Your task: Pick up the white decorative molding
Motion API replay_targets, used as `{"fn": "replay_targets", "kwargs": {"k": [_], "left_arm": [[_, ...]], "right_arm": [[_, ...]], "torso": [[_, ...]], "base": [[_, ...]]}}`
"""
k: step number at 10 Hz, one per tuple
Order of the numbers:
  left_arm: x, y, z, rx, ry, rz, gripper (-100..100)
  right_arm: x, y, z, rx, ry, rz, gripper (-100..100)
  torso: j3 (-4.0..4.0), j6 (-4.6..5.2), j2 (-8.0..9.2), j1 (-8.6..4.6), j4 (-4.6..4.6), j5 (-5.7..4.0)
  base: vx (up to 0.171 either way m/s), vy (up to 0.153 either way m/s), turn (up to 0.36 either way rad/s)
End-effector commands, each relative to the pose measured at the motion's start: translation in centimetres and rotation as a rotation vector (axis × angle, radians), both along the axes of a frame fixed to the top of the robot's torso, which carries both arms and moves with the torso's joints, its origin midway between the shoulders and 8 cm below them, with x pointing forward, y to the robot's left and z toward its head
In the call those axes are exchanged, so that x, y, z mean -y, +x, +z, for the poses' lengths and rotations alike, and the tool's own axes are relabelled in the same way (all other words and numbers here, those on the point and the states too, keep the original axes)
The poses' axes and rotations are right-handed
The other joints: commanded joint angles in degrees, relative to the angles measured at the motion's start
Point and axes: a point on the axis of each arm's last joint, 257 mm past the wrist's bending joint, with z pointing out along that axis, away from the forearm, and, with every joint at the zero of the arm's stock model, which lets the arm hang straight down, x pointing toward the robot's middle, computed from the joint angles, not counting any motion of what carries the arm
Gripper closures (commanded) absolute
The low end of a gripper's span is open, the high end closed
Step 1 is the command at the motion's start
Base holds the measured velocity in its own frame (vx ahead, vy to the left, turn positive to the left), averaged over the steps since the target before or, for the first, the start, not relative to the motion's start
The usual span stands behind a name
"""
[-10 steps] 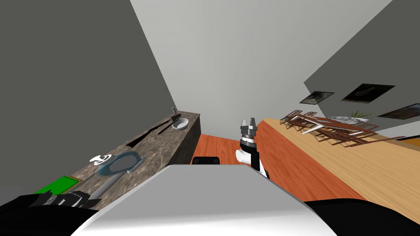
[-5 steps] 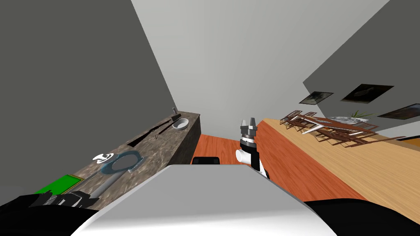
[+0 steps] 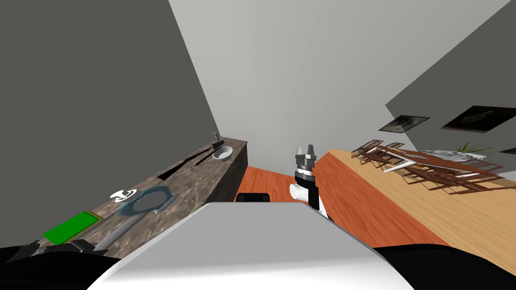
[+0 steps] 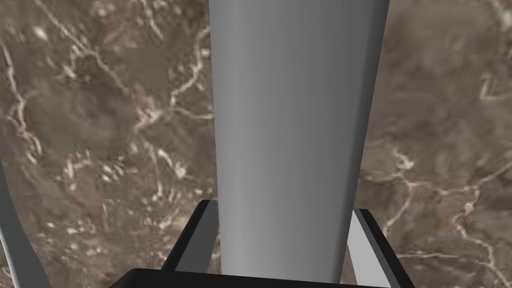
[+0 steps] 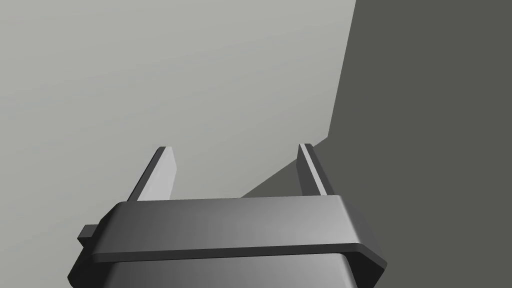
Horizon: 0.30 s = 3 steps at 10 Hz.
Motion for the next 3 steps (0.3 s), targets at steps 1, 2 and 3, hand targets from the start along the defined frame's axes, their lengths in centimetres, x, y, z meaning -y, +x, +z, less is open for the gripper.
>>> {"fn": "replay_targets", "kwargs": {"k": [1, 2, 3], "left_arm": [[-0.35, -0.31, 0.64, 0.0, 0.0, -0.02, 100], [-0.12, -0.16, 0.38, 0.0, 0.0, -0.011, 100], [-0.11, -0.19, 0.42, -0.001, 0.0, -0.014, 0]], "right_arm": [[0.0, 0.0, 0.0, 0.0, 0.0, 0.0, 0], [0.0, 0.0, 0.0, 0.0, 0.0, 0.0, 0], [0.0, 0.0, 0.01, 0.0, 0.0, 0.0, 0]], "torso": [[0.0, 0.0, 0.0, 0.0, 0.0, 0.0], [0.0, 0.0, 0.0, 0.0, 0.0, 0.0], [0.07, 0.04, 0.13, 0.06, 0.02, 0.02]], "base": [[0.095, -0.029, 0.092], [0.041, -0.014, 0.024], [0.007, -0.003, -0.005]]}}
